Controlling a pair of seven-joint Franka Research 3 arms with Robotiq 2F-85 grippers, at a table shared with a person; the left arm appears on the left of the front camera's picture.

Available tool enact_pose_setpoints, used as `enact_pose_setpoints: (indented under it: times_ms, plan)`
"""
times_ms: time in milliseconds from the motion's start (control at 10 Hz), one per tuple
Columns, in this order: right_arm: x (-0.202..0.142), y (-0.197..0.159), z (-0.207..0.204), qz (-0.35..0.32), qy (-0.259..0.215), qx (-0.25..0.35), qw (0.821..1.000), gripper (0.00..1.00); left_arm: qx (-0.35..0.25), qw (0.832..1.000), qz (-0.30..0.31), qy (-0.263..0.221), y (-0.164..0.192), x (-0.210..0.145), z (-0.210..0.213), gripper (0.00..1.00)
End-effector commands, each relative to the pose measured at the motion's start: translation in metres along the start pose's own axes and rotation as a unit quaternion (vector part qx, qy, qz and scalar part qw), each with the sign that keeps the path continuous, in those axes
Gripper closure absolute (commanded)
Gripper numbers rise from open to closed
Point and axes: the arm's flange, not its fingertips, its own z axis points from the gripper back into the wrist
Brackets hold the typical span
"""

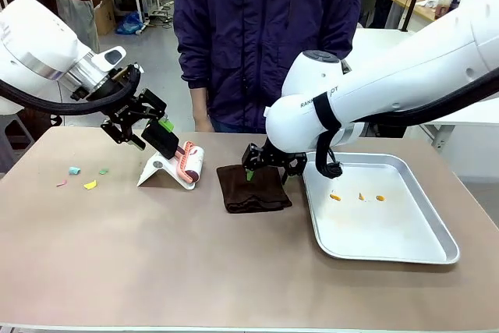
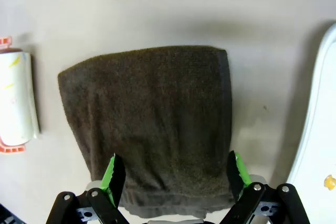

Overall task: Clean the surface of the table.
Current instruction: Hold the Lint Roller with your left hand and the towel with your right hand.

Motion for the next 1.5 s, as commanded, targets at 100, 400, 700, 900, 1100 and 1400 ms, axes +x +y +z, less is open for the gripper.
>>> enact_pose_setpoints:
  times_ms: [100, 400, 700, 900, 1100, 1400]
  plan:
    - [0.008, 0.014, -0.005, -0.012, -0.006, -0.039, 0.999, 0.00, 0.010, 1.000, 0.009, -0.008, -0.007, 0.006, -0.003, 0.00]
    - [0.009, 0.013, -0.007, -0.013, -0.003, -0.047, 0.999, 0.00, 0.011, 1.000, 0.012, -0.009, -0.008, 0.005, -0.004, 0.00]
    - [0.011, 0.010, -0.007, -0.017, -0.004, -0.053, 0.998, 0.00, 0.019, 1.000, 0.014, -0.008, -0.009, 0.006, -0.004, 0.00]
    - [0.012, 0.009, -0.009, -0.022, 0.000, -0.056, 0.998, 0.00, 0.022, 1.000, 0.019, -0.012, -0.009, 0.007, -0.004, 0.00]
    - [0.012, 0.008, -0.010, -0.018, 0.002, -0.057, 0.998, 0.60, 0.021, 0.999, 0.020, -0.022, 0.002, 0.006, 0.001, 0.47]
    - [0.011, 0.009, -0.012, -0.013, 0.010, -0.059, 0.998, 1.00, 0.030, 0.999, 0.026, -0.034, 0.011, 0.005, 0.006, 1.00]
